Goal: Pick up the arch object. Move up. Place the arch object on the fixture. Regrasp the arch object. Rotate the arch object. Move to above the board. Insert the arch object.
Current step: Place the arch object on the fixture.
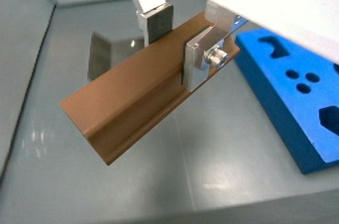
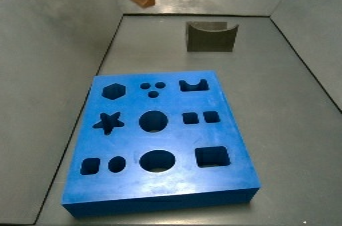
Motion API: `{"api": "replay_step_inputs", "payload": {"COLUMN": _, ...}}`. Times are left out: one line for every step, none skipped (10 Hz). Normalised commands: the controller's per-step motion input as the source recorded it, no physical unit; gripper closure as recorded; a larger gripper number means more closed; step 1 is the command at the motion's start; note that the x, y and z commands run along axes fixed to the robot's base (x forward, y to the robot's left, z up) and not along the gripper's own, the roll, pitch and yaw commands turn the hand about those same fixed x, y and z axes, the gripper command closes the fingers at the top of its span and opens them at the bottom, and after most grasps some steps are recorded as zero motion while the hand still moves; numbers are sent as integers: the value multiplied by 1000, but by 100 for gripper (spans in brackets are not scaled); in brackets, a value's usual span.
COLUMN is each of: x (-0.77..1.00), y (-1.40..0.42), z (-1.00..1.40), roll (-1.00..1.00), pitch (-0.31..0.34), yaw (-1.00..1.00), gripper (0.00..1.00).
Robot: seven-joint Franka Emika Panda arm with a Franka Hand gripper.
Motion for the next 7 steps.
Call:
{"api": "replay_step_inputs", "payload": {"x": 1000, "y": 427, "z": 88, "roll": -62, "pitch": -40, "yaw": -1000, "gripper": 100}}
{"api": "replay_step_inputs", "payload": {"x": 1000, "y": 397, "z": 60, "roll": -64, "pitch": -26, "yaw": -1000, "gripper": 100}}
{"api": "replay_step_inputs", "payload": {"x": 1000, "y": 331, "z": 48, "roll": -53, "pitch": -12, "yaw": -1000, "gripper": 100}}
{"api": "replay_step_inputs", "payload": {"x": 1000, "y": 309, "z": 37, "roll": -47, "pitch": 0, "yaw": -1000, "gripper": 100}}
{"api": "replay_step_inputs", "payload": {"x": 1000, "y": 274, "z": 23, "roll": -41, "pitch": 20, "yaw": -1000, "gripper": 100}}
{"api": "replay_step_inputs", "payload": {"x": 1000, "y": 254, "z": 17, "roll": -33, "pitch": 35, "yaw": -1000, "gripper": 100}}
{"api": "replay_step_inputs", "payload": {"x": 1000, "y": 219, "z": 6, "roll": -5, "pitch": 62, "yaw": -752, "gripper": 100}}
